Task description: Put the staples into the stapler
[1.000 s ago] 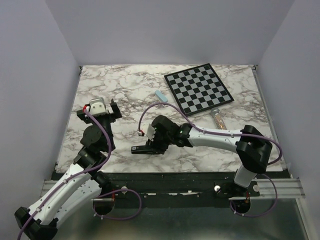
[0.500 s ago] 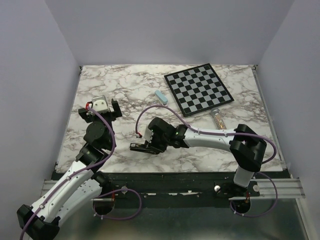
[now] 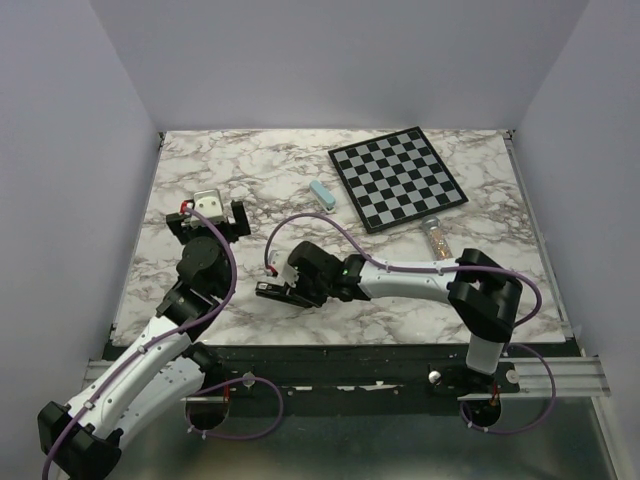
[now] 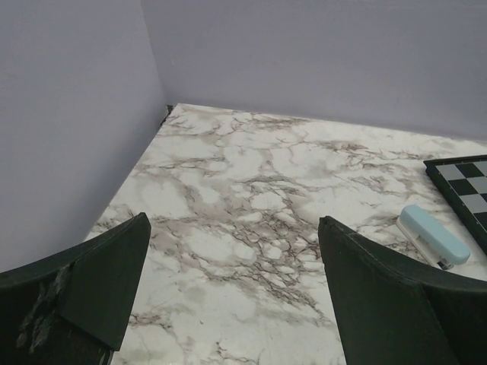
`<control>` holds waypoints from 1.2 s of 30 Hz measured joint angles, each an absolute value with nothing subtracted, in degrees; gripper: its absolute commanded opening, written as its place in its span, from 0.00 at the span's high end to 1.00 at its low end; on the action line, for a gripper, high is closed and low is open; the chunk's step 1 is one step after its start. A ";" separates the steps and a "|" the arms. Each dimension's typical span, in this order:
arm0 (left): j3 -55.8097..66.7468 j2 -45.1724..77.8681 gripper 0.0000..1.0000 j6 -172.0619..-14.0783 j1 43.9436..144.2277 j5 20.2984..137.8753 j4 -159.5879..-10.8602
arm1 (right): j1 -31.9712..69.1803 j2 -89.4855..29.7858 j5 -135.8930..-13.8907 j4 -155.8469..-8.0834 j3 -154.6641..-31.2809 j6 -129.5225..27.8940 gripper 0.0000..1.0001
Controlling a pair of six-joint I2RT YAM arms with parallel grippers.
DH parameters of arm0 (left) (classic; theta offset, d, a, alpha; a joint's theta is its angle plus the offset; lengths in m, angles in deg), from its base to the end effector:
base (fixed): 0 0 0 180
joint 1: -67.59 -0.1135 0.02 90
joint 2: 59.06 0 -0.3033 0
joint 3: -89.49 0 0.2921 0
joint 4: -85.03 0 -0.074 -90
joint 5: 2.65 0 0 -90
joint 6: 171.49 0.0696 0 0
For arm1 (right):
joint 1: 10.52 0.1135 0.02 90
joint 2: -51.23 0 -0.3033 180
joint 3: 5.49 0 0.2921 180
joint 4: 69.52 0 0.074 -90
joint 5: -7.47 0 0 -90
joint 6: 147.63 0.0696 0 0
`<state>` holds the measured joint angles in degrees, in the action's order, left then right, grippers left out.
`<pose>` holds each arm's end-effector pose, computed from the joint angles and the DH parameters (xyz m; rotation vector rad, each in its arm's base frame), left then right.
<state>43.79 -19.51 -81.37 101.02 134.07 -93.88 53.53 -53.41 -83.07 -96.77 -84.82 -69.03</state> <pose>0.1930 -0.0667 0.3487 -0.2231 1.4953 0.1377 0.1966 0.4026 0.1681 -1.5431 2.0013 0.3691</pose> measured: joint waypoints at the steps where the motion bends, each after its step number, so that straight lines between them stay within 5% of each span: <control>1: 43.79 -19.51 0.01 -81.59 101.02 134.00 -93.67 | 53.55 -53.41 -83.46 -96.88 -84.97 -68.50 0.97; 20: 43.79 -22.00 0.01 -81.79 99.46 134.31 -93.75 | 41.53 -68.34 -95.68 -107.00 -110.83 -51.45 0.91; 30: 43.79 -21.98 0.01 -81.83 98.39 134.26 -93.73 | 37.38 -81.19 -95.48 -107.65 -130.72 -50.30 0.19; 36: 43.79 -21.76 0.01 -82.20 97.93 134.13 -93.71 | 35.54 -77.56 -93.95 -107.35 -129.41 -52.20 0.05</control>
<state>43.79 -21.76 -82.20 97.93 134.13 -93.71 35.54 -77.56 -93.95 -107.35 -129.41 -52.20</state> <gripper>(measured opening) 0.991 0.918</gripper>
